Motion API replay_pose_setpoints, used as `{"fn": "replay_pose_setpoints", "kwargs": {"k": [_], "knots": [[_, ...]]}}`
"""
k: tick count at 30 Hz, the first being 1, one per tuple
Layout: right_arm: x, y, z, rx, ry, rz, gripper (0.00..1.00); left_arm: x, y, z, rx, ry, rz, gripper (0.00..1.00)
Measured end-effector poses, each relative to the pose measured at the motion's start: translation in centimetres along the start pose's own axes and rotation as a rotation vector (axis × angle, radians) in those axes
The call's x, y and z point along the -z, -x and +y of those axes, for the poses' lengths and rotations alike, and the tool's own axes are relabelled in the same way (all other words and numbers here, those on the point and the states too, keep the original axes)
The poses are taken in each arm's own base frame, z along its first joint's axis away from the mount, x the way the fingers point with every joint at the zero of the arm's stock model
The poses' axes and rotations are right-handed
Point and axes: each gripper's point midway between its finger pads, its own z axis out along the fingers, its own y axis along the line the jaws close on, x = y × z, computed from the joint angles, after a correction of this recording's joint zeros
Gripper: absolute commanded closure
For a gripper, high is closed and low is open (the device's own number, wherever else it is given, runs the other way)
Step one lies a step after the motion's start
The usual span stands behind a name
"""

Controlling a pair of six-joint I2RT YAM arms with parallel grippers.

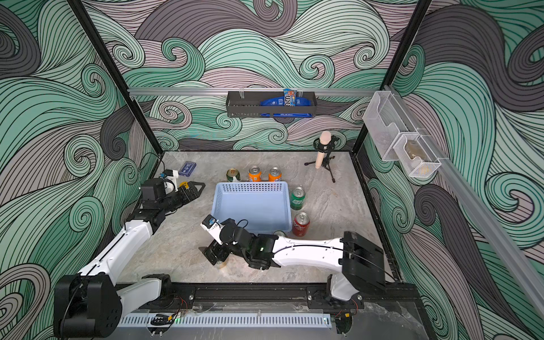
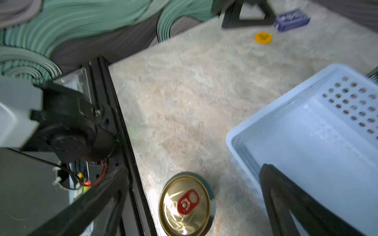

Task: Take out the drinks from the basket
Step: Place the drink at the center of the board, then reset both arms

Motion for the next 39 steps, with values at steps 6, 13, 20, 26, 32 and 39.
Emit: {"fn": "replay_pose_setpoints", "kwargs": {"k": [6, 13, 20, 26, 32, 39], "knots": [[5.4, 7.7, -4.9, -0.053, -0.184, -0.215, 0.0, 0.4, -0.1, 0.6, -0.016, 0.015, -0.041, 0.01], [13.8, 8.0, -20.3, -0.241, -0.587, -0.333, 0.0, 3.2, 1.6, 1.3, -0.068, 0.104, -0.239, 0.01], [21.1, 0.3, -32.5, -0.457, -0.901, -0.308, 0.0, 4.9, 2.4, 2.0, -0.119, 0.233, -0.458, 0.01], [23.9, -5.3, -36.6, -0.52, -1.052, -0.235, 0.0, 5.0, 1.5, 4.8, -0.166, 0.335, -0.567, 0.01], [26.7, -10.5, -39.8, -0.559, -1.191, -0.22, 0.0, 4.6, 0.6, 7.8, -0.218, 0.44, -0.611, 0.01], [27.9, -14.3, -42.1, -0.554, -1.304, -0.211, 0.0, 4.3, 1.5, 9.8, -0.243, 0.556, -0.681, 0.01]]}}
